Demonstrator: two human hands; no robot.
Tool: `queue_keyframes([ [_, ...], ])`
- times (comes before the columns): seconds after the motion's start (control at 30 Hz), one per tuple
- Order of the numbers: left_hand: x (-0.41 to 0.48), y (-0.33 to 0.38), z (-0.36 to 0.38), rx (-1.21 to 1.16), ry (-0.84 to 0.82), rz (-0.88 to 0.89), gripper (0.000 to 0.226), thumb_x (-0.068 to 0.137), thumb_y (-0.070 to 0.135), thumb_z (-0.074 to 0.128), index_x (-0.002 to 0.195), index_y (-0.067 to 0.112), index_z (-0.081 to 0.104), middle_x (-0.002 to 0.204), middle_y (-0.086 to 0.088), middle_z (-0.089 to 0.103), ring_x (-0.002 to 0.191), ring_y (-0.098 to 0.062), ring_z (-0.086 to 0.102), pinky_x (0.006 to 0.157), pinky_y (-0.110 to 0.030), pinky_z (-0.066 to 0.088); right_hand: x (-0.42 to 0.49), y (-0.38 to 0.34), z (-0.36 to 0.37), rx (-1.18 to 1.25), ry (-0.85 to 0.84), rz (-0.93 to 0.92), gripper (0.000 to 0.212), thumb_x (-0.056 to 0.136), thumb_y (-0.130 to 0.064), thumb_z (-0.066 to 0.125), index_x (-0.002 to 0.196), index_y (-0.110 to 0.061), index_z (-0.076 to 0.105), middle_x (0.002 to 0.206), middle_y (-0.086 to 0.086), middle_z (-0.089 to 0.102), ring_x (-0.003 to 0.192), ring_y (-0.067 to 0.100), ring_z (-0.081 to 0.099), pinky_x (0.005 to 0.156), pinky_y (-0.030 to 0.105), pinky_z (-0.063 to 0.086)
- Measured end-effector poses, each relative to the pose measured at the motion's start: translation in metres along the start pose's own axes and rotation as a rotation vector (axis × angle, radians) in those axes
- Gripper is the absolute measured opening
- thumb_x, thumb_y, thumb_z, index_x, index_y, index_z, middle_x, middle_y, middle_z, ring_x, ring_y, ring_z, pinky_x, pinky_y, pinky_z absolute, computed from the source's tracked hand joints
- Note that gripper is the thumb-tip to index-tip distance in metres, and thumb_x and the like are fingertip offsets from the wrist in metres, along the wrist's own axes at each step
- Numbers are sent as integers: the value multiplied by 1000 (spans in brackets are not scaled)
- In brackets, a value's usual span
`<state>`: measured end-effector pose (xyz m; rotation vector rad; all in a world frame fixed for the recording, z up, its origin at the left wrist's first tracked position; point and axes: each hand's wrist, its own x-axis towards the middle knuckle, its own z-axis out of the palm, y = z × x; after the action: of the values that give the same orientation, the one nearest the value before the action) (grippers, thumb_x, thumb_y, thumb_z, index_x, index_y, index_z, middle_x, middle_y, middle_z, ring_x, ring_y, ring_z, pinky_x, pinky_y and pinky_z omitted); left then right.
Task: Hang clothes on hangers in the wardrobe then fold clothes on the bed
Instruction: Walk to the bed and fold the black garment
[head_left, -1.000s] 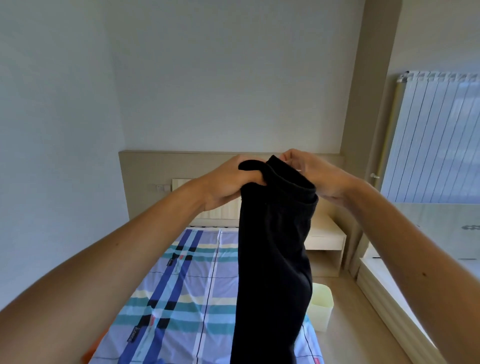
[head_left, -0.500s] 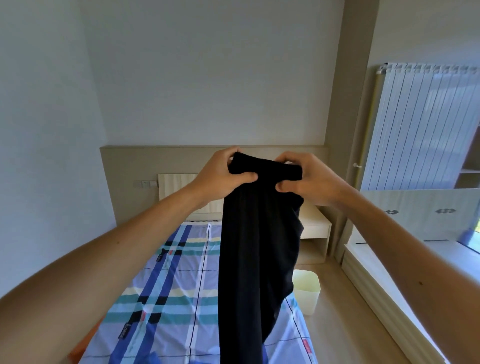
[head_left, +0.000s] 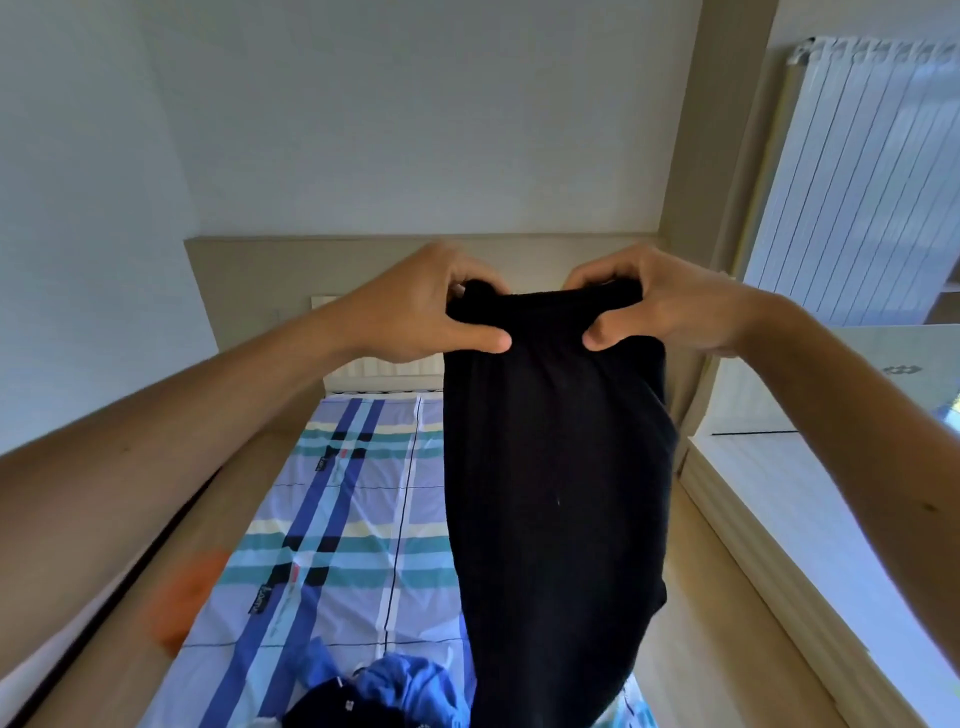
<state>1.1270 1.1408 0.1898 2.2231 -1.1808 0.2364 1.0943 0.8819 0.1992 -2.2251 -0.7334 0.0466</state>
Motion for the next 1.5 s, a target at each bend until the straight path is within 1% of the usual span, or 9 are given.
queue_keyframes([
  [0.23, 87, -83, 49, 355, -242, -305, 5, 85, 14, 74, 84, 16, 70, 65, 9, 59, 63, -9, 59, 56, -25, 42, 86, 85, -10, -357, -66, 276, 16, 78, -16, 72, 93, -23, 71, 92, 1, 72, 93, 21, 68, 86, 38, 55],
  [0.43, 185, -100, 27, 576, 92, -370, 12, 87, 13, 63, 83, 23, 60, 92, -4, 63, 89, -29, 62, 69, -34, 42, 161, 110, -72, -577, 447, 260, 28, 82, -4, 66, 109, -14, 69, 93, 7, 61, 94, 32, 64, 72, 31, 46],
  [0.57, 225, -69, -18, 629, 290, -293, 25, 86, 8, 58, 65, 22, 51, 82, -4, 61, 78, -29, 61, 59, -31, 35, 166, 75, -116, -562, 721, 168, 33, 84, -1, 52, 105, -21, 67, 93, 5, 63, 80, 29, 62, 63, 33, 49],
  [0.7, 224, -30, -54, 639, 337, -205, 31, 84, 5, 60, 60, 20, 46, 68, -2, 55, 69, -28, 57, 52, -28, 31, 141, 36, -140, -540, 768, 33, 30, 88, -1, 56, 109, -19, 66, 99, 7, 66, 84, 27, 64, 72, 39, 58],
  [0.93, 140, -6, -25, 549, 147, -127, 4, 83, 7, 66, 79, 5, 67, 70, -11, 66, 61, -20, 57, 59, -35, 46, 64, 29, -78, -540, 541, -3, 24, 87, -6, 66, 107, -19, 68, 95, -1, 68, 84, 14, 63, 68, 17, 44],
  [1.1, 31, -15, 71, 425, -108, -118, 11, 83, 15, 69, 74, 20, 66, 57, 11, 50, 56, -2, 49, 57, -28, 38, -10, 73, 27, -472, 186, 66, 23, 85, -11, 72, 101, -25, 67, 87, -17, 66, 84, -1, 61, 77, 21, 48],
  [1.2, -34, -27, 143, 332, -309, -159, 33, 84, 16, 68, 62, 28, 47, 54, 11, 43, 52, -4, 42, 58, -29, 36, -51, 112, 97, -373, -60, 171, 26, 82, -14, 73, 93, -34, 62, 82, -17, 64, 80, 3, 61, 72, 26, 47],
  [1.4, -137, -39, 267, 190, -681, -181, 4, 88, 23, 63, 85, 21, 62, 76, -1, 63, 77, -24, 55, 71, -28, 26, -129, 170, 224, -192, -507, 335, 22, 81, -14, 70, 94, -27, 56, 73, -14, 53, 67, -6, 52, 59, 12, 36],
  [1.5, -178, -40, 318, 104, -853, -176, 11, 85, 23, 61, 76, 21, 55, 77, -4, 65, 76, -26, 56, 79, -33, 37, -157, 191, 268, -96, -686, 373, 25, 80, -16, 72, 97, -24, 56, 76, -13, 51, 69, 4, 49, 56, 12, 35],
])
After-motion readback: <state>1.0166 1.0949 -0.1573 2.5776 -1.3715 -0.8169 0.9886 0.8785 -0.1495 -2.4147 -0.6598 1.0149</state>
